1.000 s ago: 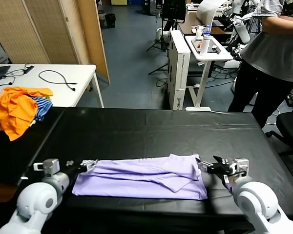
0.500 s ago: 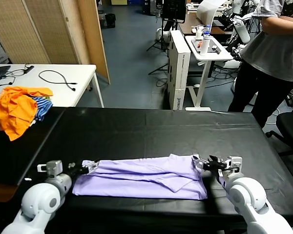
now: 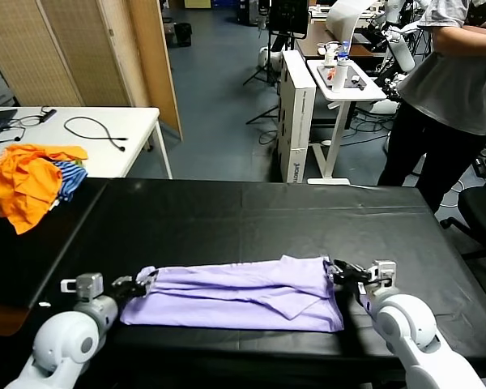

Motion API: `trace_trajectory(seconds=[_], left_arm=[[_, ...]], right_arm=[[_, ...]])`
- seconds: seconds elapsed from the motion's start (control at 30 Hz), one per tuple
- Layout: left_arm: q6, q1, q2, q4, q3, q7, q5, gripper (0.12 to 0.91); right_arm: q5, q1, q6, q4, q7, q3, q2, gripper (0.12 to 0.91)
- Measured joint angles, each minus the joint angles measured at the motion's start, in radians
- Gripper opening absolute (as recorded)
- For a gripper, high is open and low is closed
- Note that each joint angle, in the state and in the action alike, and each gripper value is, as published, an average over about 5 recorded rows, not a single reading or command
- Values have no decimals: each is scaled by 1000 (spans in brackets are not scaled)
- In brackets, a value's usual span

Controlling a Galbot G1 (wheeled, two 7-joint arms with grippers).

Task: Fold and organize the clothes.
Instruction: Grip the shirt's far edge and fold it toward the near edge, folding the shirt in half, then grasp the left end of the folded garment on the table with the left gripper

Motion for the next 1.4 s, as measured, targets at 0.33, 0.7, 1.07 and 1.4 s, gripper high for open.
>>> trace_trajectory(seconds=[0.33, 0.7, 1.07, 1.4], left_arm=[[-62, -49, -20, 44, 29, 46, 104, 171], [-85, -47, -13, 37, 16, 51, 119, 429], [-87, 19, -28, 4, -69, 50, 93, 901], [-106, 68, -98, 10, -107, 52, 116, 907]], right_arm=[[-61, -24, -3, 28, 3, 19, 50, 150], [-46, -85, -47, 123, -63, 101, 13, 755], [-35, -179, -45, 208, -71, 171, 2, 907], [-24, -194, -41, 232, -71, 177, -5, 907]])
